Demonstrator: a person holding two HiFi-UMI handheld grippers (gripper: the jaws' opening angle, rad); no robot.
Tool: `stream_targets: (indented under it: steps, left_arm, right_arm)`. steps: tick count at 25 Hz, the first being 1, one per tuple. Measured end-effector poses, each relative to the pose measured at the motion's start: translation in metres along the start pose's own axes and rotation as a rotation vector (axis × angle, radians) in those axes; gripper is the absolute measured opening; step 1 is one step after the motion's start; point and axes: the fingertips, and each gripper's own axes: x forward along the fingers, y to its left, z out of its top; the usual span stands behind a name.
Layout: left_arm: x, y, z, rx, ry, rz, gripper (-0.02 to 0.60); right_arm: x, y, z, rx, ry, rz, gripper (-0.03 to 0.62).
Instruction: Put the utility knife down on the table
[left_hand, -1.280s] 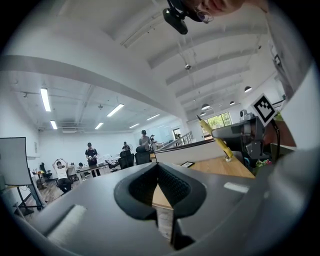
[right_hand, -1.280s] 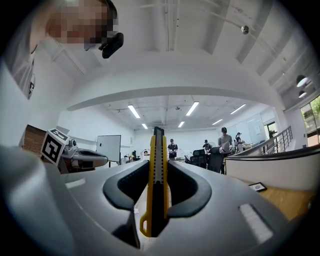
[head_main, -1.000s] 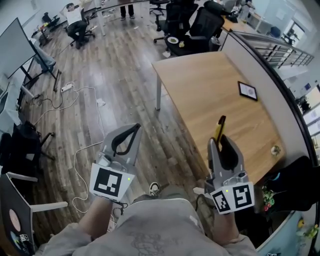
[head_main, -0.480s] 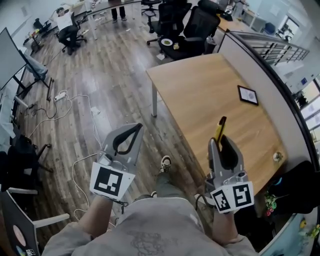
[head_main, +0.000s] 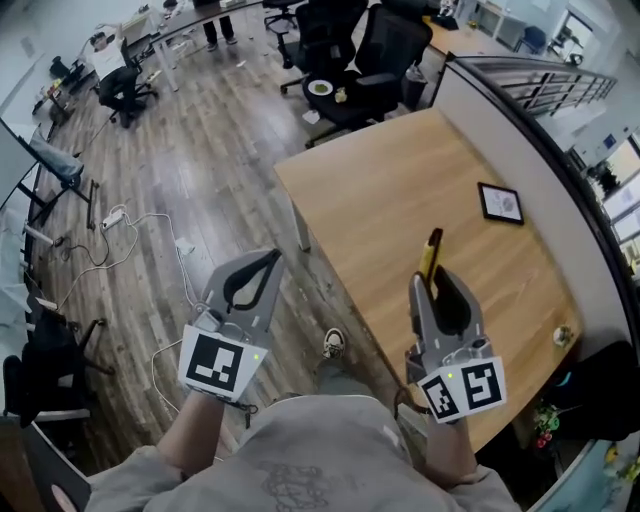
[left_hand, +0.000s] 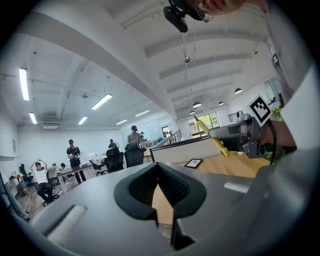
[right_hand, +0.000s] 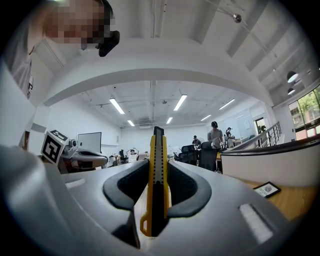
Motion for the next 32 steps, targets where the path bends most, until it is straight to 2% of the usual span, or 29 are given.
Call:
stream_targets:
  steps: [7,13,28,32]
  left_arm:
    - [0.09,0.033,0.007,0.013,0.016,-0.019,0.0]
    - [0.132,0.048,0.012,0.018,0.018,-0.037,0.0]
    - [0.166,0.084,0.008,0.012,0.02,-0.116,0.0]
    - [0.181,0.096,0.006,0.044,-0.003,-0.144,0.001]
  right_arm:
    - [0.069,-0.065,0.001,0.01,0.006,-0.024,0.124]
    - [0.098,-0.096,0.001,0.021,0.015,-0.056,0.124]
    - [0.132,-0.091,-0.007,0.034,0.069,-0.126,0.124]
    - [0.15,-0.089,-0.015,0.04,0.098,-0.13,0.124]
